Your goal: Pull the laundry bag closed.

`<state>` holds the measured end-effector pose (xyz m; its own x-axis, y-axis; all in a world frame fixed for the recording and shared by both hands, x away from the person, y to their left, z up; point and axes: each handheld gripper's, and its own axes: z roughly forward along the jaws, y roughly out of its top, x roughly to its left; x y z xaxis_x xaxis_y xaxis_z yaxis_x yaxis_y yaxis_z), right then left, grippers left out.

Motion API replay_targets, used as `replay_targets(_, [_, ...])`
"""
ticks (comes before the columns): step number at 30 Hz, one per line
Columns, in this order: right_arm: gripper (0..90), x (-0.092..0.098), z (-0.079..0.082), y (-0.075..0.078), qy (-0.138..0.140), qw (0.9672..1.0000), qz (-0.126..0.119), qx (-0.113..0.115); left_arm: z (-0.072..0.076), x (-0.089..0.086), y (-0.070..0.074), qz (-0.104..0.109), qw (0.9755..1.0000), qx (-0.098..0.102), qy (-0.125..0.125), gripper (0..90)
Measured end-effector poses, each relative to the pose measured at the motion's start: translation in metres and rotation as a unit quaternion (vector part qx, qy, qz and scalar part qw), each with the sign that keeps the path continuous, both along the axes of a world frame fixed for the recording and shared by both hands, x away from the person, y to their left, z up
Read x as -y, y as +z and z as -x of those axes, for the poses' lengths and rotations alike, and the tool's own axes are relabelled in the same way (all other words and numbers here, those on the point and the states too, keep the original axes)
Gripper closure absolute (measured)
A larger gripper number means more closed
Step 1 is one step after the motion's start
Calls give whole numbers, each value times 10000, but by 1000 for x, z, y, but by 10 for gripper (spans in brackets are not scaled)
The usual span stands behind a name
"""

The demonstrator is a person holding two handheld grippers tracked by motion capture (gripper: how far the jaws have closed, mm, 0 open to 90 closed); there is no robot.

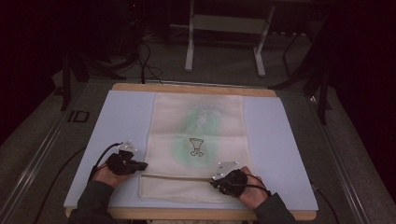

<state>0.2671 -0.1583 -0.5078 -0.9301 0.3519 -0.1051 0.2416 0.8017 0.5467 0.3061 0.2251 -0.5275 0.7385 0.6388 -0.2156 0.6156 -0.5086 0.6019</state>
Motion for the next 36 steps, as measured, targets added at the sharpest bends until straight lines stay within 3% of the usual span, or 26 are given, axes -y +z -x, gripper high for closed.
replay_targets(36, [824,29,3,1,-312,9995,-24,-30,0,0,0,3,10000,-6,7,900])
